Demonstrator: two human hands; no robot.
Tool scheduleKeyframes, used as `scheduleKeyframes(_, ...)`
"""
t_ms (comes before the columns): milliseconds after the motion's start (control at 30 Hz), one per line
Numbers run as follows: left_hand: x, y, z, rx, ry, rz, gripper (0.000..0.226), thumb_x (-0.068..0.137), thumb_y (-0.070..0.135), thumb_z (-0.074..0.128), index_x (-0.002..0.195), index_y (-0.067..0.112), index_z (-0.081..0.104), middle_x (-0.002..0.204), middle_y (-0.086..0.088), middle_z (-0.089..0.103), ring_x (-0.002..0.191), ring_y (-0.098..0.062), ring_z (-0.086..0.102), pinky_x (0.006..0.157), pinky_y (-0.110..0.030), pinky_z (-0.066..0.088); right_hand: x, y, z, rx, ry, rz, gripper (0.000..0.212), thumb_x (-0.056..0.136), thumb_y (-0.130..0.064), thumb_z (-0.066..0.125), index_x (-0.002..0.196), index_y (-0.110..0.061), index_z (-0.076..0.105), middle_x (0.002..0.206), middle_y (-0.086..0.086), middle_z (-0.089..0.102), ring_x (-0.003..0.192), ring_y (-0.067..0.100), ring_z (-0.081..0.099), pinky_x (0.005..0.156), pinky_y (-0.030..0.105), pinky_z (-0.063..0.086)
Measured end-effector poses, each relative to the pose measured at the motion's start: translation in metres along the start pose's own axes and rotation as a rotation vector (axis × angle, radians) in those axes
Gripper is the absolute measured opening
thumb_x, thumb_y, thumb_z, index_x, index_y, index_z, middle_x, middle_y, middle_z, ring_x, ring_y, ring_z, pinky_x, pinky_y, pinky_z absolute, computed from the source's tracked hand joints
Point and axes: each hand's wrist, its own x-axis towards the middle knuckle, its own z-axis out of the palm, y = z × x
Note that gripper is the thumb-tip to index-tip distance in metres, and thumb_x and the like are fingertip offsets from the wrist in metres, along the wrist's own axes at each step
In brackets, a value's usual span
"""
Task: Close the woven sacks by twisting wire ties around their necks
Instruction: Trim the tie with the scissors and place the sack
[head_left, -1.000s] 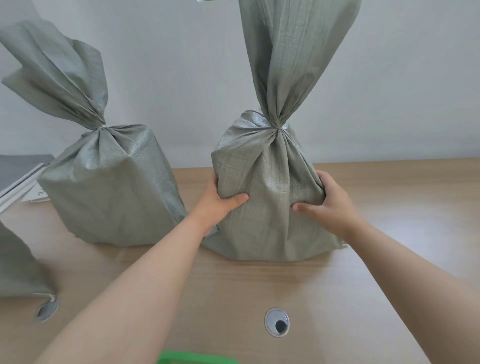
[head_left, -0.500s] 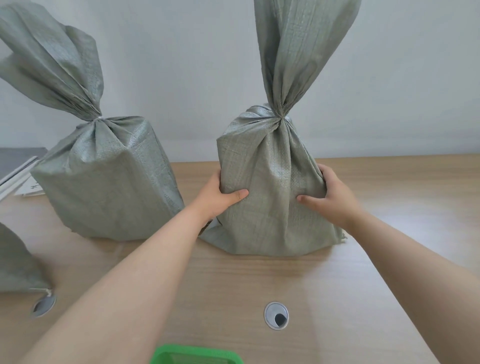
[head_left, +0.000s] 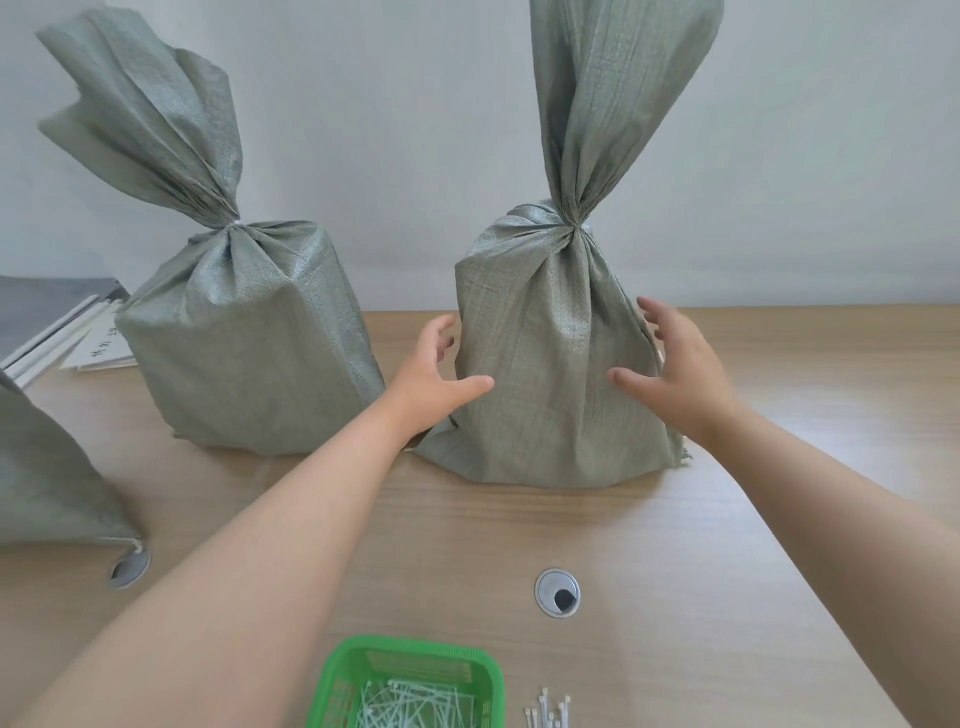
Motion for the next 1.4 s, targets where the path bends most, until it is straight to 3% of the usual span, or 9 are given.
scheduleKeyframes(100,-0.021,0.004,-0.009,0.009,0.029,0.01,0.089,0.081,0.028,0.082,0.152,0.033,0.029,0.154,0.0,0.042,0.145,-0.014,0.035,0.117,-0.039,0.033,-0.014,-0.013,-0.006,-0.018,0.009,-0.051,0.08,0.079,-0.021,0.078,0.148,-0.019,0.038,0.143,0.004,0.048,0.133,0.021,0.043,0.114,0.04,0.035)
scheduleKeyframes(267,-0.075,-0.002,-0.032,0.059,0.069,0.03,0.077,0.084,0.024,0.079,0.148,0.034,0.037,0.148,0.005,0.049,0.138,-0.008,0.043,0.108,-0.029,0.035,-0.05,-0.034,-0.003,0.006,-0.03,-0.113,0.077,0.08,-0.019,0.076,0.147,-0.022,0.04,0.142,0.0,0.048,0.134,0.021,0.042,0.11,0.048,0.039)
scheduleKeyframes(467,-0.154,-0.032,-0.071,0.048,0.147,-0.03,0.067,0.085,0.011,0.078,0.143,0.024,0.046,0.135,0.0,0.058,0.127,-0.014,0.053,0.101,-0.026,0.038,-0.109,-0.08,0.029,0.079,-0.157,-0.151,0.072,0.082,-0.019,0.074,0.146,-0.026,0.041,0.142,-0.005,0.047,0.134,0.017,0.042,0.11,0.042,0.04)
scheduleKeyframes(700,-0.24,-0.114,-0.137,0.04,0.229,-0.154,0.062,0.083,0.01,0.08,0.131,0.034,0.049,0.127,0.002,0.062,0.123,-0.011,0.057,0.098,-0.028,0.041,-0.159,-0.156,0.111,0.054,-0.315,-0.215,0.073,0.078,-0.016,0.077,0.144,-0.016,0.046,0.141,0.002,0.051,0.13,0.02,0.048,0.11,0.034,0.038)
scheduleKeyframes(933,-0.308,-0.191,-0.192,-0.112,0.355,-0.355,0.06,0.084,0.008,0.077,0.13,0.034,0.05,0.123,0.007,0.061,0.119,-0.007,0.057,0.103,-0.034,0.045,-0.194,-0.223,0.212,0.136,-0.46,-0.131,0.067,0.082,-0.019,0.075,0.142,-0.022,0.046,0.139,-0.002,0.052,0.127,0.015,0.048,0.107,0.038,0.042)
scheduleKeyframes(1033,-0.327,-0.215,-0.208,-0.157,0.391,-0.422,0.061,0.079,0.013,0.074,0.133,0.032,0.052,0.124,0.007,0.062,0.121,-0.011,0.057,0.102,-0.034,0.046,-0.207,-0.241,0.258,0.167,-0.532,-0.066,0.067,0.083,-0.021,0.074,0.142,-0.027,0.044,0.139,-0.003,0.052,0.125,0.016,0.05,0.105,0.038,0.044)
scheduleKeyframes(1100,-0.336,-0.231,-0.214,-0.171,0.404,-0.45,0.06,0.082,0.005,0.07,0.135,0.026,0.052,0.126,0.003,0.062,0.122,-0.015,0.057,0.099,-0.03,0.045,-0.211,-0.252,0.285,0.166,-0.586,-0.054,0.068,0.082,-0.022,0.074,0.143,-0.029,0.043,0.139,-0.004,0.051,0.127,0.015,0.049,0.106,0.038,0.043)
scheduleKeyframes(1267,-0.351,-0.268,-0.217,-0.194,0.378,-0.499,0.056,0.081,0.008,0.072,0.128,0.031,0.052,0.121,0.004,0.062,0.117,-0.015,0.058,0.092,-0.025,0.044,-0.208,-0.256,0.327,-0.055,-0.789,-0.114,0.066,0.083,-0.018,0.072,0.143,-0.024,0.046,0.14,0.001,0.05,0.129,0.02,0.049,0.099,0.023,0.037)
scheduleKeyframes(1400,-0.347,-0.28,-0.2,-0.224,0.313,-0.51,0.056,0.084,0.0,0.071,0.129,0.03,0.053,0.12,0.007,0.062,0.115,-0.009,0.058,0.099,-0.028,0.045,-0.199,-0.234,0.328,-0.335,-0.944,-0.157,0.065,0.08,-0.021,0.072,0.141,-0.026,0.048,0.134,0.003,0.053,0.122,0.022,0.054,0.094,0.027,0.042)
